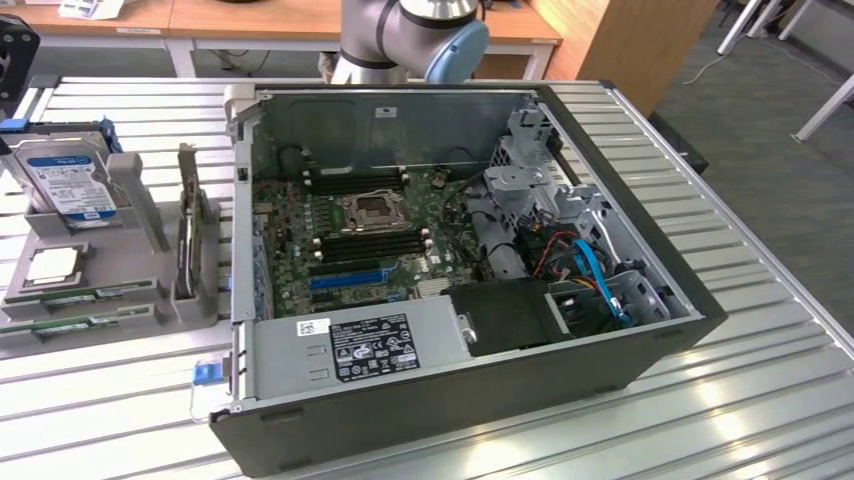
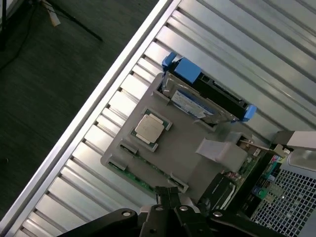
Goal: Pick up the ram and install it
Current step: 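Pick up the ram and move it above insertion slot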
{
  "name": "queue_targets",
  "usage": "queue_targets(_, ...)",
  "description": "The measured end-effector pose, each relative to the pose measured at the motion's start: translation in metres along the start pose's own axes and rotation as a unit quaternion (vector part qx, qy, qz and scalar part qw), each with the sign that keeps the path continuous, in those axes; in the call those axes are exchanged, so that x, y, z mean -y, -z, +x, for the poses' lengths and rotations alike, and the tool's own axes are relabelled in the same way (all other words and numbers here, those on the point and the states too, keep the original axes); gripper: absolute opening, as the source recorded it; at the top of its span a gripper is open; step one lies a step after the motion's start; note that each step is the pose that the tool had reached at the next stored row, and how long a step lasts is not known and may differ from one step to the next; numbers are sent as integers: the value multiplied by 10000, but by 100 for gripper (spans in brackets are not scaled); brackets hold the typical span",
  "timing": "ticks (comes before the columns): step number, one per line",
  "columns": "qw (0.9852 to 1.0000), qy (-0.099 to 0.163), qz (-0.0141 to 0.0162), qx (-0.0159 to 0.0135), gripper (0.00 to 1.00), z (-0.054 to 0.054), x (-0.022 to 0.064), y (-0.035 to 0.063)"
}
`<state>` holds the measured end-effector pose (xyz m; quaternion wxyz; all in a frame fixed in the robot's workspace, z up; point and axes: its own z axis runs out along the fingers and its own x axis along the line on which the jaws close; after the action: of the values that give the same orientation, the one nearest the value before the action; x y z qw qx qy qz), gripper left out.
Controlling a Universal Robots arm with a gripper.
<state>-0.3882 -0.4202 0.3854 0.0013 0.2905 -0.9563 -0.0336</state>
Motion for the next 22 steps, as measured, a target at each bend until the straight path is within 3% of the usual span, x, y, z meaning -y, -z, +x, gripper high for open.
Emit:
queue_targets(7, 9997, 230, -30, 3, 10, 0, 0, 0)
queue_targets(13, 9989, 464, -85, 22, 10, 0, 0, 0)
queue_targets(22, 9974, 702, -135, 39, 10, 0, 0, 0)
